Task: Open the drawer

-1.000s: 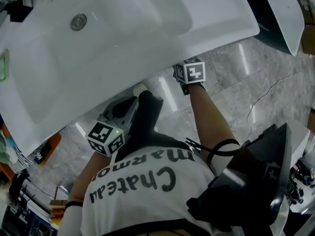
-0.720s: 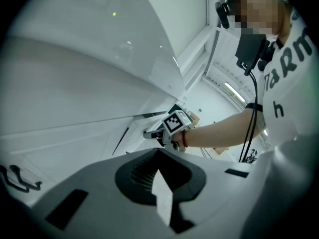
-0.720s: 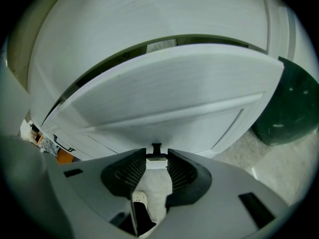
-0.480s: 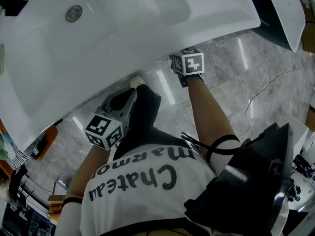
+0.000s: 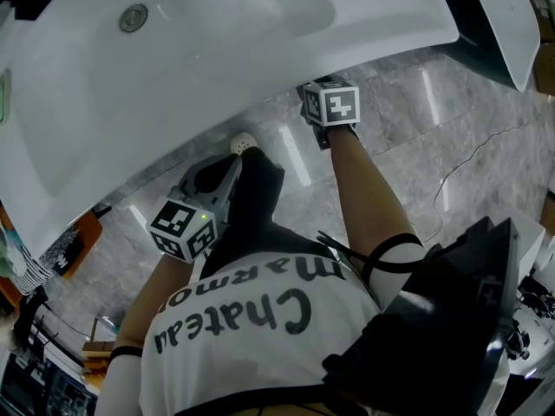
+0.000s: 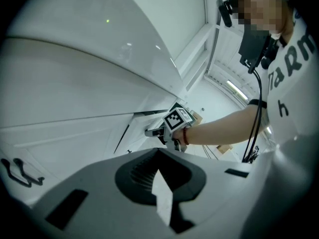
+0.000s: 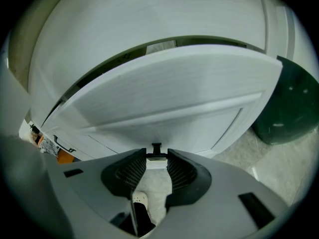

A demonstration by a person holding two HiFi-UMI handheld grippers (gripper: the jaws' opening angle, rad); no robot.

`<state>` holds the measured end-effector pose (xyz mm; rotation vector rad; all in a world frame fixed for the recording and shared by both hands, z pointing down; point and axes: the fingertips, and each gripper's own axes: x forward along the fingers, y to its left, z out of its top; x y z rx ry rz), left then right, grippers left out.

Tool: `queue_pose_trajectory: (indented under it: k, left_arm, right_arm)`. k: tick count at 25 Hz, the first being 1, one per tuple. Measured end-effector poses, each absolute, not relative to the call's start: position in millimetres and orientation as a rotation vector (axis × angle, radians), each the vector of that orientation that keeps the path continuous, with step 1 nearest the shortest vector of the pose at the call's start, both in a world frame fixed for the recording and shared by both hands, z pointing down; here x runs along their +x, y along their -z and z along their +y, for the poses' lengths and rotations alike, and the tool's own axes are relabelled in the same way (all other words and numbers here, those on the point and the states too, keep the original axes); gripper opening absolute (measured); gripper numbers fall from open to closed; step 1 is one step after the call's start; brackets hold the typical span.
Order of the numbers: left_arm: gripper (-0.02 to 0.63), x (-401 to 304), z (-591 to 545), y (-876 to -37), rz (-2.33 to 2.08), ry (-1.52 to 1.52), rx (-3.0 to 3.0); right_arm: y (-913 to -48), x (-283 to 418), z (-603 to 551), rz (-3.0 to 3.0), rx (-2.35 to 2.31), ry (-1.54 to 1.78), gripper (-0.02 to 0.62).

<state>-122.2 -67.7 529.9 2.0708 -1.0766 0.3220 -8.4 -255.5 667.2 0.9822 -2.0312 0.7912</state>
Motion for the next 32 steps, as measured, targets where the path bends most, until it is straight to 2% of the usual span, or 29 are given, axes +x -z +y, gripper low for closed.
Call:
queue_pose_trajectory:
  k: [32]
  left_arm:
    - [0.009, -131, -38, -533, -1.111, -0.280, 2.048]
  right_arm:
    - [-670, 21, -213, -2.016, 0.955, -0.777, 0.138]
